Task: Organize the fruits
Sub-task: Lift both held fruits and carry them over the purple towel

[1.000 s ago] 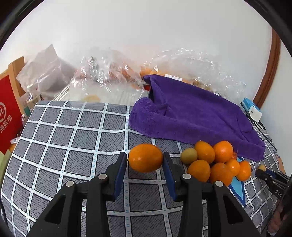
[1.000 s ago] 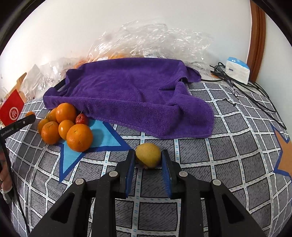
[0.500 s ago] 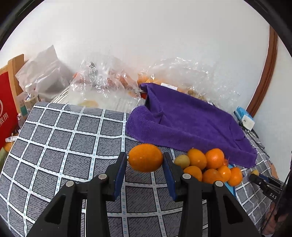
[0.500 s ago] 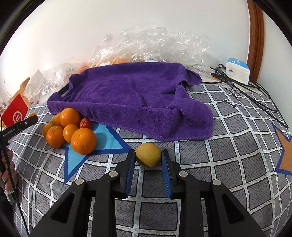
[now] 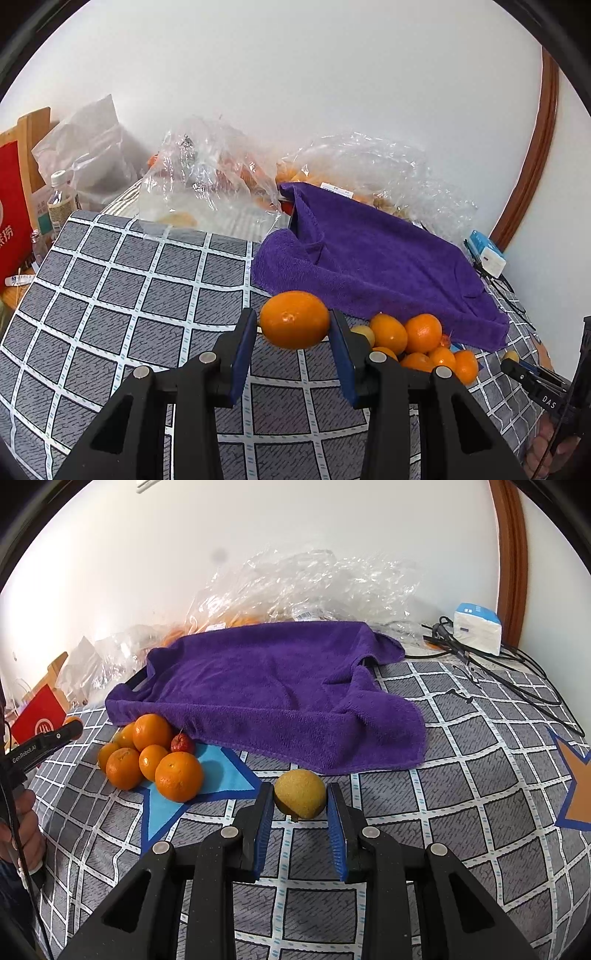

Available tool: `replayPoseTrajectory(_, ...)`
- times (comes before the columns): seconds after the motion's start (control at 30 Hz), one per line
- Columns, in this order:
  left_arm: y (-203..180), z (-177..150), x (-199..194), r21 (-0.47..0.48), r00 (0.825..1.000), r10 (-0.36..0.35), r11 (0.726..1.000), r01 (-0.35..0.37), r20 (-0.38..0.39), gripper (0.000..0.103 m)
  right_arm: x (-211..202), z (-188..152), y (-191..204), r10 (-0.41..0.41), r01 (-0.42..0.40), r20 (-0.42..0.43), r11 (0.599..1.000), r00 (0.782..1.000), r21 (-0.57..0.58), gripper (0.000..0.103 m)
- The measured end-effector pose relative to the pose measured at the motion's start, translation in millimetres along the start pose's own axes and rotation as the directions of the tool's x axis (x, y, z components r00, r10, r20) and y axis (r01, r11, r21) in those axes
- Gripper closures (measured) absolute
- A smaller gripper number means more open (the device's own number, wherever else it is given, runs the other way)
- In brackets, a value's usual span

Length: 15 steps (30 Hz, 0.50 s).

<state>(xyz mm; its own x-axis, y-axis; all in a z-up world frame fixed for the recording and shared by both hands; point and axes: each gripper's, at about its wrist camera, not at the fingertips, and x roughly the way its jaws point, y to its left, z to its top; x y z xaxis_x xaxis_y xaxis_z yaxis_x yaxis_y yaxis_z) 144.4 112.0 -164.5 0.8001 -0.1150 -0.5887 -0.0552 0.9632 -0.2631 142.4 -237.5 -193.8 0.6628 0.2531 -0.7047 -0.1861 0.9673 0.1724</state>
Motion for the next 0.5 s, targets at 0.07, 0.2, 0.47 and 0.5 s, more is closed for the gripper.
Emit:
replayPoseTrajectory(0.07,0.5,0.4,-1.4,-0.002,1.000,-0.002,1.000,0.002,0.006,0.065,-1.7,-0.7,0.6,-0.001,0.001,0.004,1.000,1.000,-0.005,0.074)
replayPoseTrajectory(0.2,0.9,0.5,-4.2,-0.006,1.000,-0.008,1.000,0.008,0.019,0.065,-7.9,-2.7,2.9,0.003,-0.002,0.011,1.000,1.000,-0.006,0.074)
replayPoseTrajectory(0.47,-4.7,3.8,-11.0,0.011,0.999,0.013,1.000,-0.014,0.041,0.065,-29.3,10.7,4.1,0.006,-0.007,0.044,1.000,0.999,0.026,0.074)
replayPoseTrajectory(0.5,-6.2,5.1,-13.1,0.012,0.999,0.025,1.000,-0.026,0.044,0.065,-31.4,14.7,5.1,0.000,-0.001,0.047,1.000,0.999,0.023,0.074)
